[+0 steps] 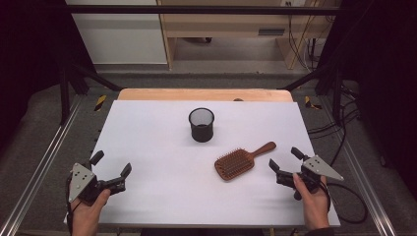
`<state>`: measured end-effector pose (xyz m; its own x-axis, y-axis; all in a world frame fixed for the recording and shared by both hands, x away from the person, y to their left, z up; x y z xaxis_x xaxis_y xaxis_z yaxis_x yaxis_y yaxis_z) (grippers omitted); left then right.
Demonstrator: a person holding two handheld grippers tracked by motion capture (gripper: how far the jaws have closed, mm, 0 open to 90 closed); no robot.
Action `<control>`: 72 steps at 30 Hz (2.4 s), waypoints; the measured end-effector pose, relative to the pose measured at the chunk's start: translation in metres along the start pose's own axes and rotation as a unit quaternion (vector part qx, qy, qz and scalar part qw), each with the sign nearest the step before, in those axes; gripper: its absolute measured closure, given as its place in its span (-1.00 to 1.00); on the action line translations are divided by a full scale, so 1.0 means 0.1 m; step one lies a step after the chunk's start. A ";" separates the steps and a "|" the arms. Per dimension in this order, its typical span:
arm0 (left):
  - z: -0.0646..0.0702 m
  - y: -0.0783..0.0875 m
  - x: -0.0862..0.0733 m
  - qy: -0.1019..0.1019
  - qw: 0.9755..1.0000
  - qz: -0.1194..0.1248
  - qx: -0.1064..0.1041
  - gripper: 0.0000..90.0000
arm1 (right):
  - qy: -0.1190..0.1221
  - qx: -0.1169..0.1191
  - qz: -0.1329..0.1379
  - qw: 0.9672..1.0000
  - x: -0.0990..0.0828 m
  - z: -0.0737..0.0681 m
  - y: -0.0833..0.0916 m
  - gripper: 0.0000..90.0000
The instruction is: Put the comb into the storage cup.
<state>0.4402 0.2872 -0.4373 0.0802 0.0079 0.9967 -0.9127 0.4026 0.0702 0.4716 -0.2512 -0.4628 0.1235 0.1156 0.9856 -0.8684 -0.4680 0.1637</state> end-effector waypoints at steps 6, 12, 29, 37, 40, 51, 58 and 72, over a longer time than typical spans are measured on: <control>-0.04 0.03 0.02 0.003 1.000 0.006 0.011 -0.98 | 0.022 -0.031 -0.025 0.999 -0.02 -0.01 -0.01 -0.87; -0.10 0.06 0.04 0.016 1.000 0.014 0.022 -0.98 | 0.020 -0.041 -0.044 0.998 -0.02 -0.02 0.00 -0.80; -0.09 0.06 0.03 0.011 1.000 0.012 0.023 -0.99 | 0.032 -0.024 -0.040 0.998 0.37 -0.09 -0.07 -0.84; -0.09 0.07 0.02 0.012 1.000 0.011 0.023 -0.99 | 0.061 -0.014 -0.047 0.997 0.72 -0.11 -0.26 -0.83; -0.09 0.07 0.02 0.011 1.000 0.010 0.024 -0.99 | 0.068 -0.012 -0.050 0.996 0.85 -0.10 -0.34 -0.83; -0.10 0.07 0.02 0.012 1.000 0.009 0.025 -0.99 | 0.071 -0.023 -0.089 0.993 0.97 0.09 -0.63 -0.80; -0.10 0.07 0.02 0.011 1.000 0.008 0.025 -0.99 | 0.064 -0.030 -0.123 0.990 0.87 0.22 -0.82 -0.74; -0.09 0.05 0.01 0.008 1.000 0.007 0.021 -0.99 | 0.076 -0.023 -0.197 0.977 0.57 0.23 -1.15 -0.63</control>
<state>0.4390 0.2977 -0.4361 0.0732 0.0282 0.9969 -0.9299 0.3632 0.0580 0.5895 -0.2115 -0.4249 0.3831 0.4086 0.8284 -0.7887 -0.3222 0.5236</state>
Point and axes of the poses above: each handheld gripper's, and its own axes: y roughly backward along the jaws, x roughly out of its top, z roughly to its right, the point moved 5 cm from there along -y, roughly forward along the jaws, and after that the axes turned 6 degrees about y, right-handed, at the moved point
